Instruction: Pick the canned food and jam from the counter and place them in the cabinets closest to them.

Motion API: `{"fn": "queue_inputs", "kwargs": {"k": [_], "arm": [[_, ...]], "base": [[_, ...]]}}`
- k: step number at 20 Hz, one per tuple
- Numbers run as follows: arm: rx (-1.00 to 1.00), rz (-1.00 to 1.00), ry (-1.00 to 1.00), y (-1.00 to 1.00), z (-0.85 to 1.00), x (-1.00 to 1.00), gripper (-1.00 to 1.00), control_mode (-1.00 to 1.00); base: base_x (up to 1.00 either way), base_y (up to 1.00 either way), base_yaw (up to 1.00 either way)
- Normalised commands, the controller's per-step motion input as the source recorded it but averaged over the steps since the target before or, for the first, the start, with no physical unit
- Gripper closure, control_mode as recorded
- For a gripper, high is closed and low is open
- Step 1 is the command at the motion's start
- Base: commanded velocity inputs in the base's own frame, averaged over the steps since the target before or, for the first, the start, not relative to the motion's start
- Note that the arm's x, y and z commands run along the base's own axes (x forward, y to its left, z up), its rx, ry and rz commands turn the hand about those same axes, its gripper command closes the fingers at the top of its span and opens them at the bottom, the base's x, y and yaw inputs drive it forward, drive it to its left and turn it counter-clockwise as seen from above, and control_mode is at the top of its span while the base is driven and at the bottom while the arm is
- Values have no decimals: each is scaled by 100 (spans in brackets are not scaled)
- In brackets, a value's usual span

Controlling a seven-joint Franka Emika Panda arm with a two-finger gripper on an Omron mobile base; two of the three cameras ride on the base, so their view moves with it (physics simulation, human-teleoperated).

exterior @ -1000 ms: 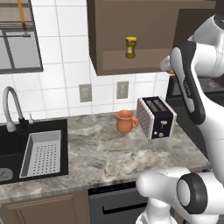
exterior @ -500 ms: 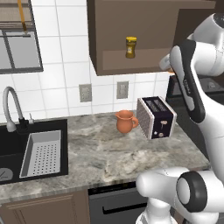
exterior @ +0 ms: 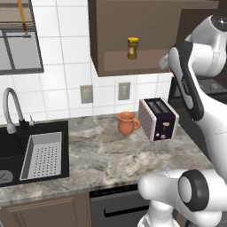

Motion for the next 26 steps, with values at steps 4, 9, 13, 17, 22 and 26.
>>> {"fn": "queue_inputs", "kwargs": {"k": [4,9,13,17,22,26], "arm": [[0,0,-3,0,0,22,100,-100],[0,0,-3,-1,0,22,100,-100],[0,0,-3,-3,0,19,100,-100],[0,0,-3,-3,0,17,100,-100],[0,0,-4,-2,0,12,100,-100],[0,0,-3,-2,0,8,100,-100]], "base": [[0,0,0],[0,0,0],[0,0,0],[0,0,0],[0,0,0],[0,0,0]]}}
